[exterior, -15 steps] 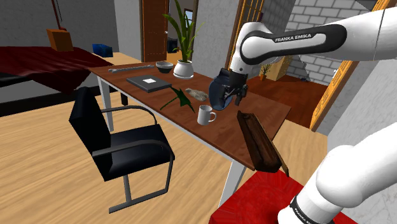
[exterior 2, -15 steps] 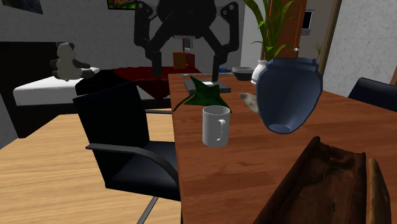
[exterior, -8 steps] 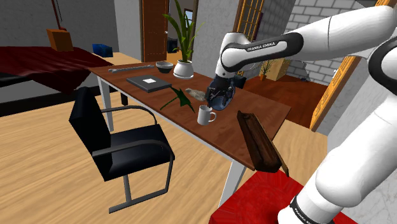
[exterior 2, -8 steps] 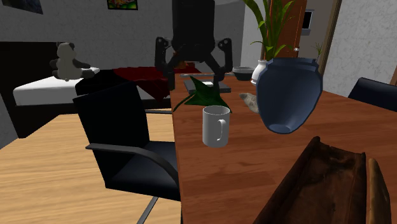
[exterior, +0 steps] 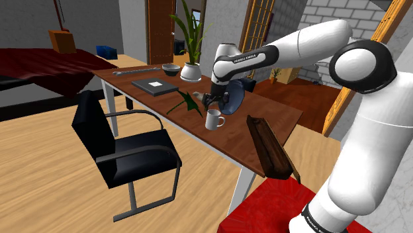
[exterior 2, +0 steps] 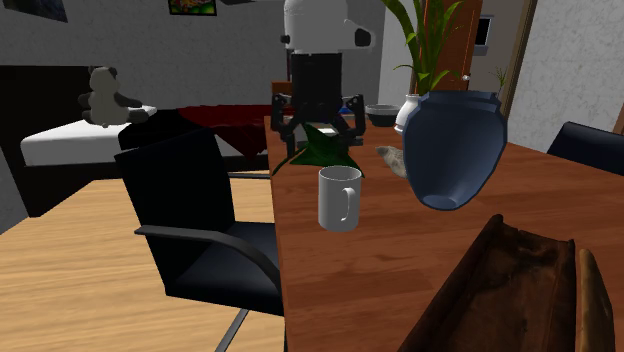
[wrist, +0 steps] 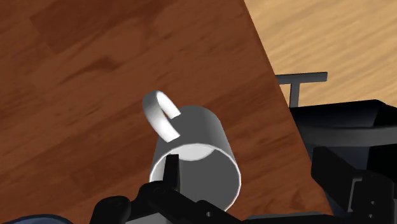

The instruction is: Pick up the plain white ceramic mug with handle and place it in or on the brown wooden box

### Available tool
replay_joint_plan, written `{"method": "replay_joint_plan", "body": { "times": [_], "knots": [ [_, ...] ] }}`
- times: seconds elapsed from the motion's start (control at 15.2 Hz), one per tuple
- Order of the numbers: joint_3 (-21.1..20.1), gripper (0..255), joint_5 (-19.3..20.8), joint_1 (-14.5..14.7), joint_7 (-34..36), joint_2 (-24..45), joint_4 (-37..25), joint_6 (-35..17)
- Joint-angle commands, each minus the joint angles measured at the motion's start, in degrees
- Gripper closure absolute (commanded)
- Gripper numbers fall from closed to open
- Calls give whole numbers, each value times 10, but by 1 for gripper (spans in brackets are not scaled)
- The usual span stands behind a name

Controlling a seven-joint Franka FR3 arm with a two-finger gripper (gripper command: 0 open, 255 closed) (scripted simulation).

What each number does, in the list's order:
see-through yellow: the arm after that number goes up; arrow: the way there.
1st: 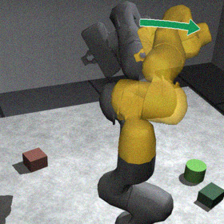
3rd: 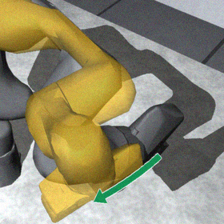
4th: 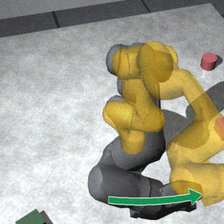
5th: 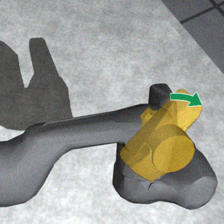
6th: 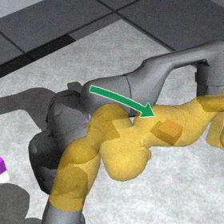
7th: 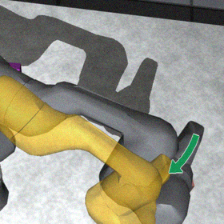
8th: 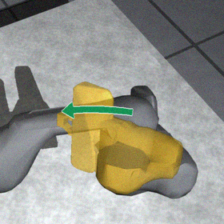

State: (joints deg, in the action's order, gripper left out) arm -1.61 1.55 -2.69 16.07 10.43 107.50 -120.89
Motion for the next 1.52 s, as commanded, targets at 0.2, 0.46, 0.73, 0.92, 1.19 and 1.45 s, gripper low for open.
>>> {"method": "replay_joint_plan", "body": {
  "times": [0.2,0.46,0.73,0.92,1.19,1.45],
  "knots": [
    [4,0,10,2,15,75,-70,-11],
    [5,0,11,1,16,89,-58,-37],
    [5,0,12,1,16,99,-52,-53],
    [5,0,12,1,16,99,-52,-53],
    [5,255,12,1,16,99,-52,-53],
    [5,255,12,1,16,99,-52,-53]
  ]
}}
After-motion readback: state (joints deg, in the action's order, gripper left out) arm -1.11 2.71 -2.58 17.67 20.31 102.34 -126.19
